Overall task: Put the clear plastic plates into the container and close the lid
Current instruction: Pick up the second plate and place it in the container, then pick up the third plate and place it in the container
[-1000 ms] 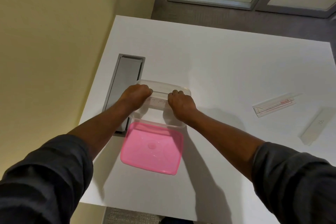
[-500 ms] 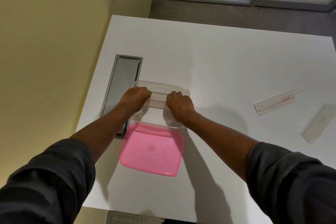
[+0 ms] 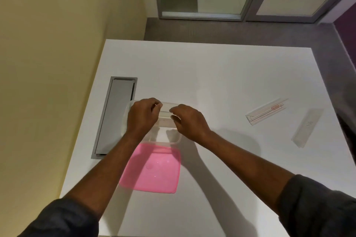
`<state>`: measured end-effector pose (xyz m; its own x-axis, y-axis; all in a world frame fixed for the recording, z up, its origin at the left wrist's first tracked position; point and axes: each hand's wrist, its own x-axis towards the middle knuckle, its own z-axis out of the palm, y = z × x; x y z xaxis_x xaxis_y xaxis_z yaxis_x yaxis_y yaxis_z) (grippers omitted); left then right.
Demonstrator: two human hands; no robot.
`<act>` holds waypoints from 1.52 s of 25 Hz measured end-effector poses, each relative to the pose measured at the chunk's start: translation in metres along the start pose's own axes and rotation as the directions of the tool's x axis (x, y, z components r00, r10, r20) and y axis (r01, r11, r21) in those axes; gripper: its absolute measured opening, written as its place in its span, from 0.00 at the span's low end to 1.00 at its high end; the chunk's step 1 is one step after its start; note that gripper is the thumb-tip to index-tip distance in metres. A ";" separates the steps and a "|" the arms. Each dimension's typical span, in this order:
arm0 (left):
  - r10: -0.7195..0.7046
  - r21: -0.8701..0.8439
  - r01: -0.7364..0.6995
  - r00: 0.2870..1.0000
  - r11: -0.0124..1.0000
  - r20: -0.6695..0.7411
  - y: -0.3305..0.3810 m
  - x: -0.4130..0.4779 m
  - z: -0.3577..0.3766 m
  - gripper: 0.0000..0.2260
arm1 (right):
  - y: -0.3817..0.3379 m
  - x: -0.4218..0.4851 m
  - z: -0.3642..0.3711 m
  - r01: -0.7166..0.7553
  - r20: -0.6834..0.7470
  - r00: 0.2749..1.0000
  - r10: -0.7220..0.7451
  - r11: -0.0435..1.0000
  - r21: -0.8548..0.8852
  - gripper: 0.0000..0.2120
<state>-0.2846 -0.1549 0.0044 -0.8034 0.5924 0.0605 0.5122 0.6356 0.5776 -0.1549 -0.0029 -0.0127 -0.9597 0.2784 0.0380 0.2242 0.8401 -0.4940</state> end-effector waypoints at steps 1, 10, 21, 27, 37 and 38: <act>-0.029 -0.101 0.028 1.000 0.994 -0.003 0.017 -0.007 0.003 0.08 | 0.007 -0.011 -0.009 -0.042 -0.019 0.999 0.043 0.999 0.028 0.12; -0.105 -0.306 0.208 0.941 0.929 0.320 0.154 -0.043 0.089 0.07 | 0.121 -0.119 -0.073 -0.464 -0.016 0.880 0.475 0.866 0.186 0.10; -0.030 -0.326 0.258 0.823 0.909 0.567 0.311 -0.059 0.228 0.07 | 0.284 -0.228 -0.159 -0.753 -0.085 0.498 0.863 0.479 0.451 0.10; 0.008 -0.269 0.200 0.789 0.942 0.614 0.377 -0.061 0.303 0.11 | 0.348 -0.254 -0.164 -0.798 0.010 0.318 0.948 0.262 0.544 0.13; -0.077 -0.165 0.255 0.728 0.953 0.681 0.410 -0.054 0.377 0.14 | 0.386 -0.245 -0.146 -0.799 0.162 0.284 0.945 0.140 0.585 0.08; -0.083 -0.162 0.261 0.725 0.952 0.684 0.410 -0.053 0.378 0.13 | 0.386 -0.244 -0.145 -0.803 0.161 0.287 0.944 0.145 0.578 0.08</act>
<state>0.0828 0.2612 -0.0703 -0.4173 0.7154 -0.5604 0.2289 0.6795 0.6971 0.1908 0.3210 -0.0873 -0.0905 0.7983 -0.5954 0.7050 -0.3708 -0.6045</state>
